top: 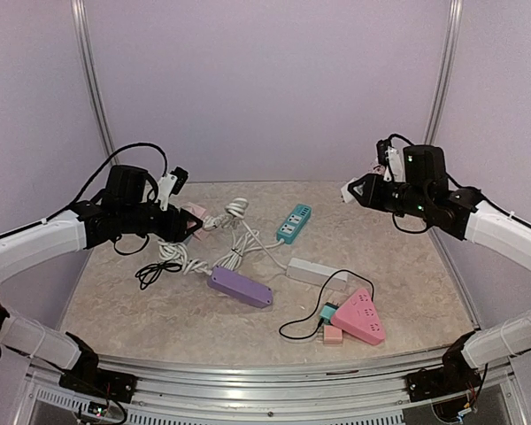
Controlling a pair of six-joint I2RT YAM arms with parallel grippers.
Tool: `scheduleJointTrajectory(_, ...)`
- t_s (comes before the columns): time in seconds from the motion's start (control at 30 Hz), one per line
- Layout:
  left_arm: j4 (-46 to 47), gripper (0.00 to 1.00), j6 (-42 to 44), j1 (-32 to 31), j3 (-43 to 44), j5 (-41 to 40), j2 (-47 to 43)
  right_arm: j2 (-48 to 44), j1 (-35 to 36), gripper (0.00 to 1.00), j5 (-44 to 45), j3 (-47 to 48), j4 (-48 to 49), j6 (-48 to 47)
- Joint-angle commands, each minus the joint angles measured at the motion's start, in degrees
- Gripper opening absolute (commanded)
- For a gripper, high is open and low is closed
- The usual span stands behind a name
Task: Pull the plug off the socket
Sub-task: Place the plug at the center of the board.
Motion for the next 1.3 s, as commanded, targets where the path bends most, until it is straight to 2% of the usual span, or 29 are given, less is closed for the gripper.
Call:
scheduleJointTrajectory(0.0,8.07,0.03,-2.35,0.06,4.41,4.35,-2.06,1.90,-3.89,0.00,-10.09,-7.51,5.45,2.70)
scheduleJointTrajectory(0.4,8.08,0.03,-2.43,0.00,4.41,5.20,-2.32,13.26,-9.75,0.00,-13.54,-15.92,13.00,4.37)
scheduleJointTrajectory(0.87,7.94,0.03,-2.45,-0.29,4.50,5.28,-2.54,19.89,-10.08,0.03,-10.29,-18.15,16.79,4.81)
scheduleJointTrajectory(1.1,7.68,0.03,-2.10,-0.81,4.59,4.76,-2.55,21.24,-10.14,0.10,-9.90,-19.21,17.74,5.10)
scheduleJointTrajectory(1.27,7.50,0.03,-1.91,-1.13,4.67,4.52,-2.56,20.62,-10.11,0.26,-9.01,-19.59,17.13,5.06)
